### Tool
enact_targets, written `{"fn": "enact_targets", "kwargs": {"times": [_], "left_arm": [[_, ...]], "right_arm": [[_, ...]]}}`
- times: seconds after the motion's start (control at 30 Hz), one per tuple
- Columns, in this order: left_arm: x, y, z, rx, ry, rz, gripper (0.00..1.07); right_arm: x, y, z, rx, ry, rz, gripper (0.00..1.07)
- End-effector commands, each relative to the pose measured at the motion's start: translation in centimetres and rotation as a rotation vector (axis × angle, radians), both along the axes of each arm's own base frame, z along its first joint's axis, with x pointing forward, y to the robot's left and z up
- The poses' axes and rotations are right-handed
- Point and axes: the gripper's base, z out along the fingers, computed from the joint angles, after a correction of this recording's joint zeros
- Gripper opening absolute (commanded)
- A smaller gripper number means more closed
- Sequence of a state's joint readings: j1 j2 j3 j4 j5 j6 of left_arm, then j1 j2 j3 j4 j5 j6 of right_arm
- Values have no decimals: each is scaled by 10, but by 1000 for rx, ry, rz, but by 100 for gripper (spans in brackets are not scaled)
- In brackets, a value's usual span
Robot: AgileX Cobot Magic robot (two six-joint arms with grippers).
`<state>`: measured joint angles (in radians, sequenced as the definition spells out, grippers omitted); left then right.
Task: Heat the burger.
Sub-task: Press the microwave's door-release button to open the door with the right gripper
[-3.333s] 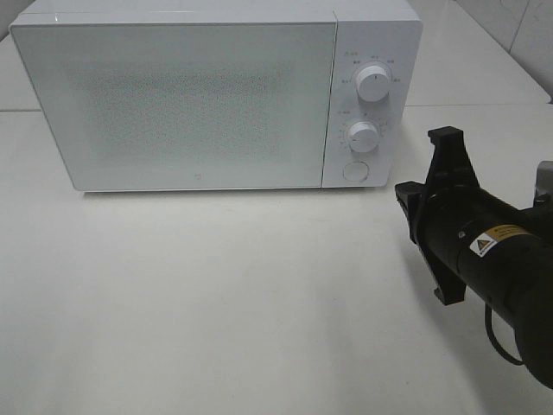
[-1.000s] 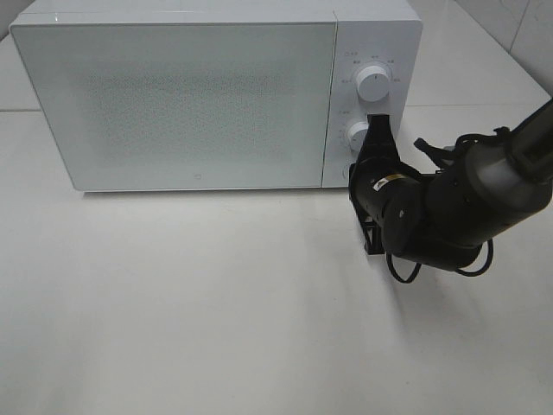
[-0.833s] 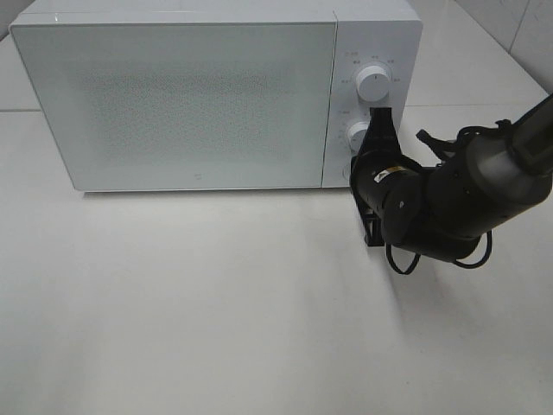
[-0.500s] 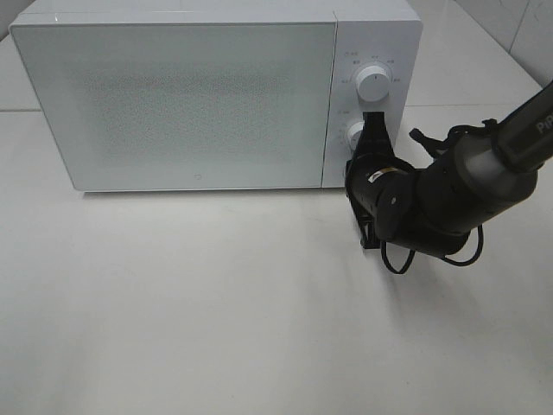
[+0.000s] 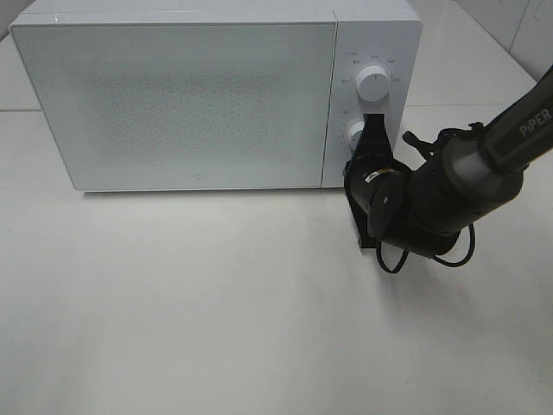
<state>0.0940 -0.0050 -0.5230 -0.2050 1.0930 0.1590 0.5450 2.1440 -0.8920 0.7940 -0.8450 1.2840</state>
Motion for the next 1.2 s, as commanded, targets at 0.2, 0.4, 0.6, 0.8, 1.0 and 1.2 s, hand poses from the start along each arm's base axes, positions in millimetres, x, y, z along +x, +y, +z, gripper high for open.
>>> {"fn": "enact_targets", "kwargs": {"times": [0.2,0.4,0.6,0.8,1.0,1.2], "left_arm": [[-2,0,1,-2,-28,7,100],[-2,0,1,-2,-28,7,100],[-2,0,1,-2,-28,7,100],[-2,0,1,-2,-28,7,100],[-2,0,1,-2,-28,7,100],[-2,0,1,-2,-28,7,100]], "right_arm": [[17,2,19,-6,-151,-37,0],[36,7,34,-9,-291,-74,0],[52,14,43,10,-374,-92,0],[52,15,47,11,-384,-82,0],[46,14,50,6,-362,-62,0],[29,11,44,-14,-266,-22,0]]}}
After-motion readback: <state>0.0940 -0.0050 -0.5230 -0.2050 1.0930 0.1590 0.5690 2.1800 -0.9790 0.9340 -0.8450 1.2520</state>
